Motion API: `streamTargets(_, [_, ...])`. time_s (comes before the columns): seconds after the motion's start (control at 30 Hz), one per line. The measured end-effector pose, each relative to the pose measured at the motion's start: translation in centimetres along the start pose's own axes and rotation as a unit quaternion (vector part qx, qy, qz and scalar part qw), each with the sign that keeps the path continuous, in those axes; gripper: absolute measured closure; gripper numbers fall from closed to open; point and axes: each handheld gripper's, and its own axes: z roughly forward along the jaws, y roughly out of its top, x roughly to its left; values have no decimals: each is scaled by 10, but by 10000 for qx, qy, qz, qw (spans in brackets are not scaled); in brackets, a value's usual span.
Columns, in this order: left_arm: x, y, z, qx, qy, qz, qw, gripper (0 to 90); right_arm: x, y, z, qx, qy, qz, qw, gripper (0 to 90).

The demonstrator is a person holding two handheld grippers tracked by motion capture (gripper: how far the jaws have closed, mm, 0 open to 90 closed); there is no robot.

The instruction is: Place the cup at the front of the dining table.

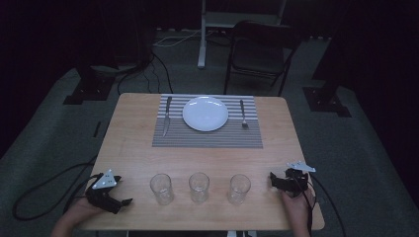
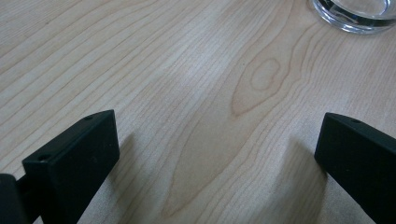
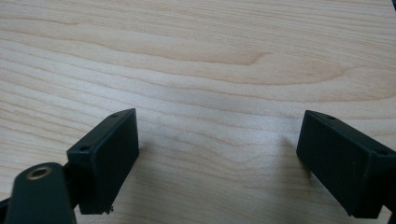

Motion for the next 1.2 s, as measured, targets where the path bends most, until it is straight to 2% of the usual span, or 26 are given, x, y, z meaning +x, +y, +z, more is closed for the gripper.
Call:
streamTargets(0.07, [1, 1, -1, 6, -5, 7, 10000, 38, 0, 0, 0, 0, -2, -1, 10000, 127])
streamTargets(0.2, [1, 1, -1, 40, 25, -37, 10000, 37, 0, 0, 0, 0, -2, -1, 10000, 127])
streamTargets(0.23, [-1, 3, -1, 72, -63, -55, 9999, 38, 0, 0, 0, -1, -3, -2, 10000, 127])
streamTargets(0.33, [-3, 6, -3, 130, -120, -102, 9998, 38, 0, 0, 0, -7, -3, -6, 10000, 128])
streamTargets(0.67, [-9, 18, -12, -78, -338, -170, 9993, 44, 0, 0, 0, -7, -4, -9, 10000, 128])
streamTargets(0.7, [-10, 20, -12, -97, -285, -143, 9994, 44, 0, 0, 0, -8, -4, -7, 10000, 128])
streamTargets(0.73, [-11, 21, -13, -88, -362, -138, 9992, 44, 0, 0, 0, -7, -4, -7, 10000, 128])
streamTargets(0.87, [-14, 27, -16, -158, -346, -97, 9992, 44, 0, 0, 0, -8, -4, -7, 10000, 128])
streamTargets(0.9, [-14, 28, -17, -167, -412, -105, 9990, 44, 0, 0, 0, -8, -3, -8, 10000, 128])
streamTargets(0.97, [-15, 32, -19, -229, -382, -63, 9990, 44, 0, 0, 0, -8, -5, -7, 10000, 128])
streamTargets(1.0, [-16, 33, -19, -235, -445, -53, 9987, 44, 0, 0, 0, -7, -4, -7, 10000, 128])
streamTargets(1.2, [-20, 44, -25, -408, -483, 18, 9980, 45, 0, 0, 0, -8, -3, -8, 10000, 128])
